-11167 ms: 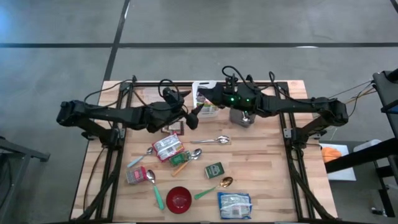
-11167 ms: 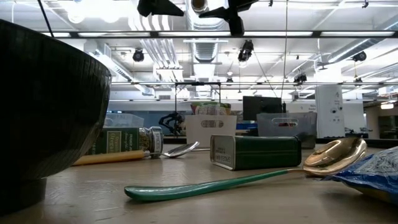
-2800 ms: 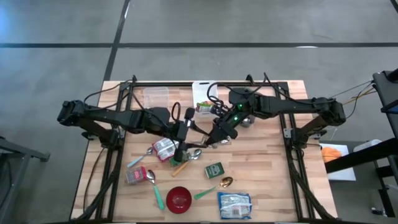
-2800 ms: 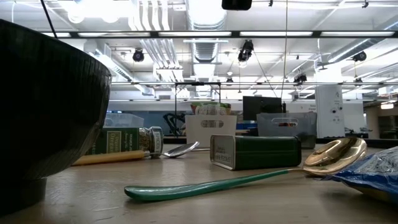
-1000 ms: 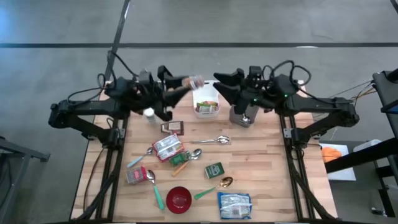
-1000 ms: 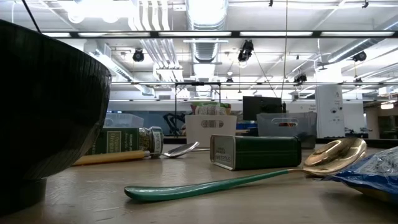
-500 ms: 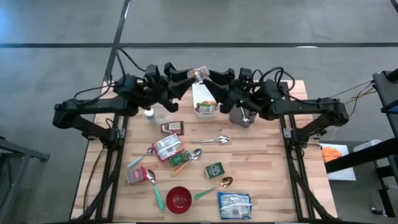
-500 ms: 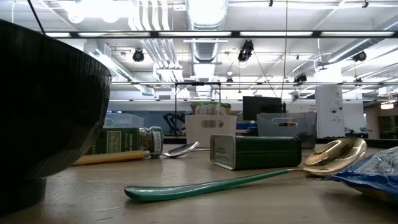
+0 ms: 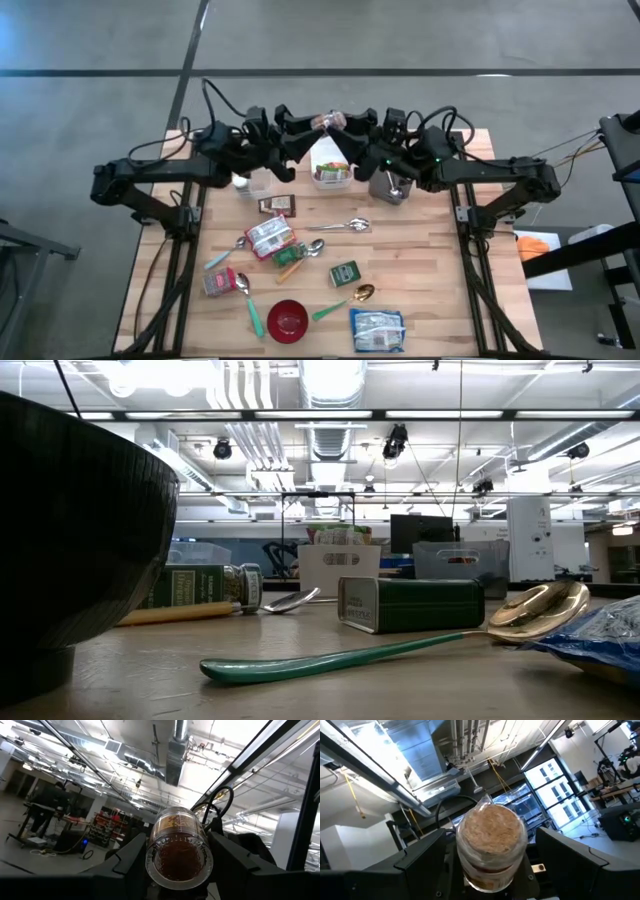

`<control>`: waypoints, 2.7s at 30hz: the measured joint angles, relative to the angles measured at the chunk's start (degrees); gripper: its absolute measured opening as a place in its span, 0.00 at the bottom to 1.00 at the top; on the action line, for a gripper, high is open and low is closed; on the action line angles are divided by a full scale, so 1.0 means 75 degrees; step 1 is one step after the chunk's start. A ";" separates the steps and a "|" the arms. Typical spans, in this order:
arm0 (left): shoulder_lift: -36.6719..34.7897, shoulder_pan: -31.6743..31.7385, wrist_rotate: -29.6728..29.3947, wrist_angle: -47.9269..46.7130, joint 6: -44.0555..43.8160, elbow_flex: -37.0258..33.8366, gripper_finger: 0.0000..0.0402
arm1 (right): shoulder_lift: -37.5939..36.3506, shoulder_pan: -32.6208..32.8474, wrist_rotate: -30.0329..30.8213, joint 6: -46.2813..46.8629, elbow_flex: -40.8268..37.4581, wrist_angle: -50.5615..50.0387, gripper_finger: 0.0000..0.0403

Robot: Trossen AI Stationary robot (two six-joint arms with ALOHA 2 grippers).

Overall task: Pick & Place Food Item
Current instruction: Put the brown seasoning bottle into the transparent bin

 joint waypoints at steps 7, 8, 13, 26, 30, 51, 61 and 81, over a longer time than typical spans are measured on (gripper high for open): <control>0.0115 0.0015 0.0024 0.0652 -0.0133 0.0003 0.44 | 0.0000 0.0015 -0.0106 -0.0020 0.0003 0.0065 0.75; 0.0115 0.0015 0.0027 0.0655 -0.0171 0.0003 0.44 | 0.0000 0.0015 -0.0106 -0.0023 0.0003 0.0088 0.75; 0.0118 0.0017 0.0029 0.0655 -0.0177 0.0003 0.44 | 0.0031 0.0015 -0.0110 -0.0057 0.0006 0.0186 0.70; 0.0179 0.0023 0.0321 0.0670 -0.0256 0.0006 0.44 | 0.0187 0.0015 -0.0350 -0.0251 0.0015 0.0405 0.51; 0.0176 0.0023 0.0357 0.0665 -0.0226 0.0006 0.44 | 0.0187 0.0015 -0.0359 -0.0312 0.0015 0.0402 0.51; -0.0093 0.0023 0.0628 -0.0798 0.0432 0.0035 0.43 | 0.0140 0.0016 -0.0396 -0.0336 -0.0003 -0.0031 0.50; -0.0179 0.0029 0.0972 -0.1164 0.0460 0.0032 0.43 | 0.0137 0.0012 -0.0739 -0.0369 -0.0003 -0.0116 0.50; -0.0214 0.0020 0.1184 -0.1336 0.0348 0.0009 0.43 | 0.0117 0.0006 -0.1244 -0.0329 0.0002 -0.0378 0.54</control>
